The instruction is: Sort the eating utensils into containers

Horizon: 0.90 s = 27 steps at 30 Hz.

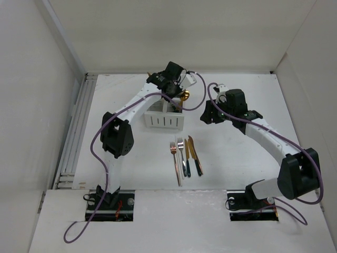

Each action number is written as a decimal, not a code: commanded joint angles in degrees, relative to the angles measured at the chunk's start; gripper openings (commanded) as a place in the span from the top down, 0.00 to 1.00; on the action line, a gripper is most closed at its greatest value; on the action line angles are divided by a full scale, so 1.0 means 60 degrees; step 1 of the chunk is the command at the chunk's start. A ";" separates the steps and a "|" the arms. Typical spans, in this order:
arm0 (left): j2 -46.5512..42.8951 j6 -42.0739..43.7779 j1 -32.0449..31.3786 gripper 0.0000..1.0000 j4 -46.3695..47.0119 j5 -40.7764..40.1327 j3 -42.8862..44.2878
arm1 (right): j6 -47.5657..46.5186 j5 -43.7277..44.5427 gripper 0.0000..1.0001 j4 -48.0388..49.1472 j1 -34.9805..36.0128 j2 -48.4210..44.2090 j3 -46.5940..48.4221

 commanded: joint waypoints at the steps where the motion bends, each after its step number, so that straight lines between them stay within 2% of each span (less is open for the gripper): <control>1: -0.0735 -0.0269 0.0045 1.00 0.0275 -0.0013 0.0269 | 0.0018 -0.0193 0.39 0.0685 0.0001 -0.0243 0.0045; 22: -0.1672 -0.1220 0.0147 1.00 0.1317 -0.0013 -0.0654 | 0.0545 0.0174 0.41 0.0685 0.0366 -0.0609 -0.0131; 27: -0.2869 -0.1894 0.0322 1.00 0.2251 -0.0013 -0.1324 | 0.0545 0.0290 0.41 0.0685 0.0717 -0.0800 -0.0029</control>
